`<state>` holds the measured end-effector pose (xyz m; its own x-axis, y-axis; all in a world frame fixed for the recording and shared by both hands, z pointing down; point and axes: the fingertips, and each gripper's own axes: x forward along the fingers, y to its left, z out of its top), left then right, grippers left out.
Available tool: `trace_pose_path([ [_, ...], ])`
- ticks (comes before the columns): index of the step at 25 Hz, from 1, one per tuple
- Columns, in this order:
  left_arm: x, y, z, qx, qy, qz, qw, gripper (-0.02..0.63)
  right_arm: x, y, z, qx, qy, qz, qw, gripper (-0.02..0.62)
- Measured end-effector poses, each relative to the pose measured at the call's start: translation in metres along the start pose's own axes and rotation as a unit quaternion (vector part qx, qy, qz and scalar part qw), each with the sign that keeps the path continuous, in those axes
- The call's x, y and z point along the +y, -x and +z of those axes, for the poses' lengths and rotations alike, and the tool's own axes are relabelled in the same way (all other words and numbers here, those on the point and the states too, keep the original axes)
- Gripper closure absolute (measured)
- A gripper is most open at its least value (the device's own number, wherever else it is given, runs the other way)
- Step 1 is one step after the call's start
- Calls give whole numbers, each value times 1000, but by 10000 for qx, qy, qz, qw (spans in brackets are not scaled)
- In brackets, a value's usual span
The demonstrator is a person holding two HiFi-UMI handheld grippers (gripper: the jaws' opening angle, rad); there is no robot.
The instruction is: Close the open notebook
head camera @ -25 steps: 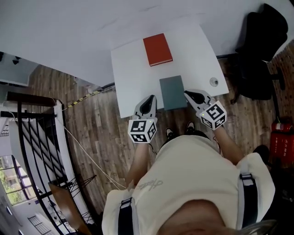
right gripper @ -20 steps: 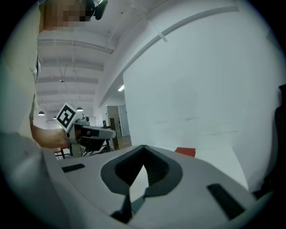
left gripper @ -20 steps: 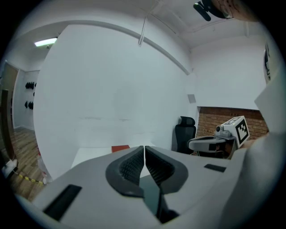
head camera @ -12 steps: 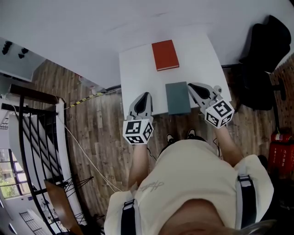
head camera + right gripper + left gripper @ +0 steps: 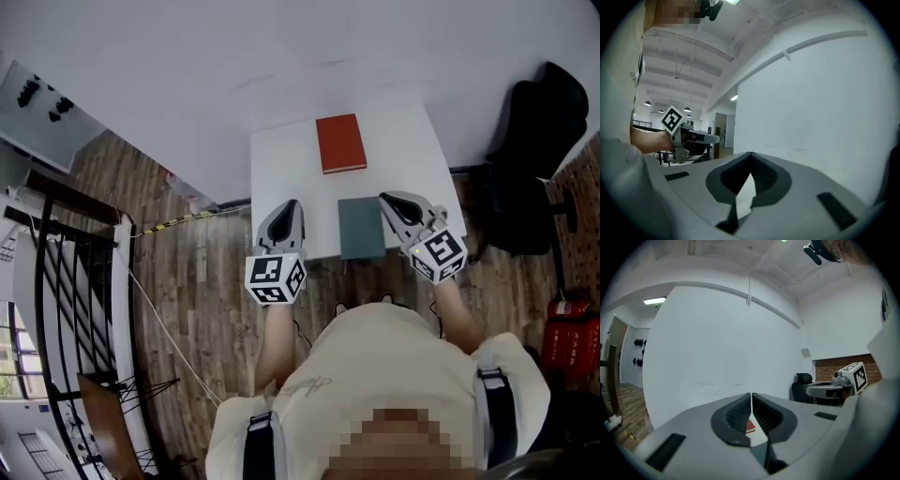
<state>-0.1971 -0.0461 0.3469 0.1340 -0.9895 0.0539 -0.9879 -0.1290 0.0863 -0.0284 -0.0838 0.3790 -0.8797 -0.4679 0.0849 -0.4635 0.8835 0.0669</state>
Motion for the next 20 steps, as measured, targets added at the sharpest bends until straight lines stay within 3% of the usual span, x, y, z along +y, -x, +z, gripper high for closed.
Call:
trace_pose_path([
  [20, 9, 3, -19, 55, -12, 137, 9999, 583, 8, 1, -10, 132, -25, 112, 9998, 588],
])
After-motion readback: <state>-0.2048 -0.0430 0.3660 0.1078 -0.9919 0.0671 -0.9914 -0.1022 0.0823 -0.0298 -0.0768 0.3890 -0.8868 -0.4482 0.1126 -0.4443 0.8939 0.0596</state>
